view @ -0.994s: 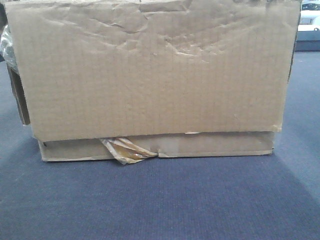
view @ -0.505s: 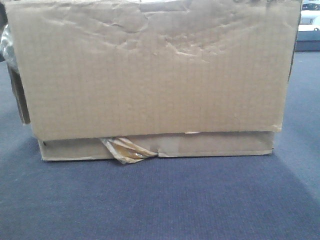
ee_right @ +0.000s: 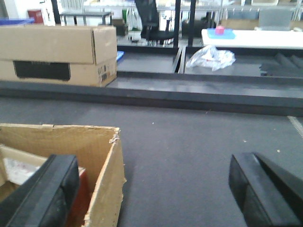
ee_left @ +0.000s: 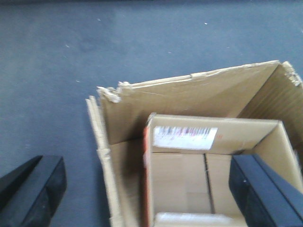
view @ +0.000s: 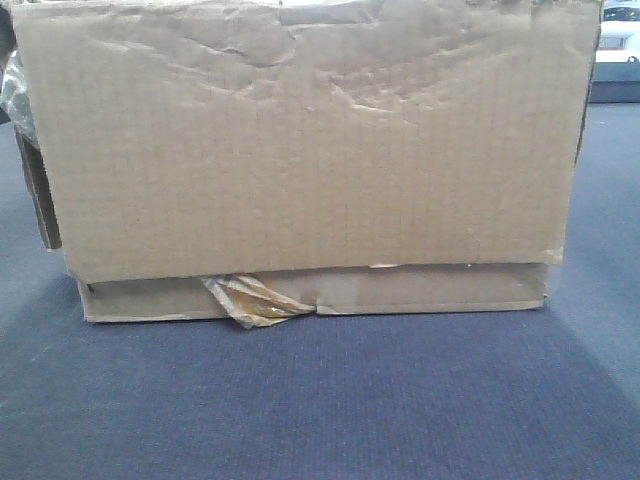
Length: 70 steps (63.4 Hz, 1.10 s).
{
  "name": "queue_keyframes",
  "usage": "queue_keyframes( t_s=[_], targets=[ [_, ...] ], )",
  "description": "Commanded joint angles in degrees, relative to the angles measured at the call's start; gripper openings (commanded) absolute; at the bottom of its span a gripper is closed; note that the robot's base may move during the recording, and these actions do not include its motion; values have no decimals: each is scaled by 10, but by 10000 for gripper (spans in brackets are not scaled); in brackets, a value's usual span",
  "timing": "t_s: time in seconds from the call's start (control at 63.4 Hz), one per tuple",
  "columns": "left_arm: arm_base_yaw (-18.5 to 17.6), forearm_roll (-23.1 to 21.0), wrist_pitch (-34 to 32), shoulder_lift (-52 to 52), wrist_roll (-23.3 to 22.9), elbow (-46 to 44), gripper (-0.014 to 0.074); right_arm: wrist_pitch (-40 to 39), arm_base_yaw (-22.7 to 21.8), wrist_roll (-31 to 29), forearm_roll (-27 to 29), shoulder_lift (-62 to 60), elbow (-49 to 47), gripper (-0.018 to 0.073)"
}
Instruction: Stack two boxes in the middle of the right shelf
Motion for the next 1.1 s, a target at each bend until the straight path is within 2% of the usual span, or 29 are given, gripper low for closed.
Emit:
queue_keyframes(
  t_s=[0.0,0.126,0.205,0.347,0.505,0.852,0.947,1.026,1.089],
  targets=[
    [12,6,-2,-12,14,18,599,40,16,-13,-1,44,-47,540],
    [31,4,-2,-22,15,79,599,129,41,-20,-1,126,-125,540],
    [38,-15,-2,-22,15,113,599,176,52,-20,-1,171,-165,540],
    [39,-24,-2,-22,15,175,599,228,71,-28,-1,255,-215,540],
    [39,-21,-2,-18,15,223,599,232,79,-28,-1,316,-220,540],
    [39,-20,-2,36,10,229,599,227,79,-28,-1,417,-220,531],
    [39,-20,-2,44,9,229,599,219,79,-28,-1,429,-220,456],
    [39,-20,-2,50,2,229,573,212,79,-28,-1,436,-220,306],
    [39,-20,-2,50,1,229,498,207,79,-28,-1,438,-220,162]
  ],
)
